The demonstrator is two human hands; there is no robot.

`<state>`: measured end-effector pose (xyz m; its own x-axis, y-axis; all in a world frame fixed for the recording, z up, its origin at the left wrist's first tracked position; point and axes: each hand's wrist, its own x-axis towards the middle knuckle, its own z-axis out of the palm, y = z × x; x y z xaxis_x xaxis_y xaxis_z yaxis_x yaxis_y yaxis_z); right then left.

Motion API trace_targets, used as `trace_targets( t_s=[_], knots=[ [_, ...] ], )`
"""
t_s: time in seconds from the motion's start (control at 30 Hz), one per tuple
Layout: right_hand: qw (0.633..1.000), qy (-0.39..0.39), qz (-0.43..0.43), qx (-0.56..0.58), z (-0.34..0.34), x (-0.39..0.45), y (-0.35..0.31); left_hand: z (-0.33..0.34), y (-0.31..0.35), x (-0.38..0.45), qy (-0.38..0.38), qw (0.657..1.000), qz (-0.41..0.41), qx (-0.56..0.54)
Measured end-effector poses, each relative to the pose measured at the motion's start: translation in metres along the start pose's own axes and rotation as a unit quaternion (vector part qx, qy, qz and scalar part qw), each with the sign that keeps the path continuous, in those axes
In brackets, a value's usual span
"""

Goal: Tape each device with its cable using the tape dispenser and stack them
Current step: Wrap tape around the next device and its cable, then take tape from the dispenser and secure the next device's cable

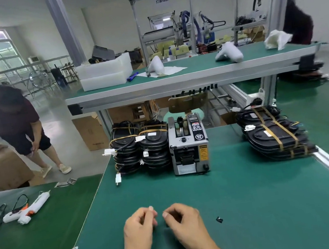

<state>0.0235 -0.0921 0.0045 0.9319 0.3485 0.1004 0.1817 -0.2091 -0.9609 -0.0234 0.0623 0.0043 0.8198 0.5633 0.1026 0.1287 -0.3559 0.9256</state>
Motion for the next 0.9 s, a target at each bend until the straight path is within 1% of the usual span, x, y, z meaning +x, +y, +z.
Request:
trace_targets(
  t_s=[0.13,0.27,0.4,0.47,0.5,0.57,0.63,0.7,0.8,0.9],
  knots=[
    [1.000,-0.004,-0.006,-0.020,-0.001,-0.005,-0.002,0.001,-0.004,-0.013,-0.003,0.999,0.009,0.043],
    [0.999,-0.017,0.007,-0.031,-0.002,-0.009,-0.005,0.002,-0.001,-0.017,-0.005,0.997,0.027,0.078],
    [0.999,-0.022,0.044,0.011,-0.004,-0.005,-0.009,0.002,0.001,-0.020,-0.007,0.997,0.024,0.076],
    [0.995,-0.008,0.081,0.060,-0.010,0.003,-0.013,0.002,0.003,-0.020,-0.008,0.997,0.018,0.073],
    [0.990,0.019,0.102,0.098,-0.016,0.009,-0.014,0.001,0.004,-0.020,-0.007,0.997,0.016,0.070],
    [0.969,0.107,0.139,0.176,-0.038,0.024,-0.015,0.000,0.007,-0.020,-0.010,0.998,0.012,0.067],
    [0.934,0.209,0.174,0.233,-0.071,0.042,-0.014,0.000,0.008,-0.020,-0.015,0.998,0.011,0.065],
    [0.900,0.284,0.196,0.267,-0.108,0.058,-0.010,0.000,0.008,-0.020,-0.015,0.998,0.013,0.062],
    [0.859,0.349,0.225,0.299,-0.159,0.077,-0.001,0.001,0.008,-0.018,-0.014,0.998,0.019,0.056],
    [0.817,0.370,0.257,0.359,-0.200,0.092,0.008,0.002,0.006,-0.017,-0.009,0.998,0.024,0.059]
  ],
)
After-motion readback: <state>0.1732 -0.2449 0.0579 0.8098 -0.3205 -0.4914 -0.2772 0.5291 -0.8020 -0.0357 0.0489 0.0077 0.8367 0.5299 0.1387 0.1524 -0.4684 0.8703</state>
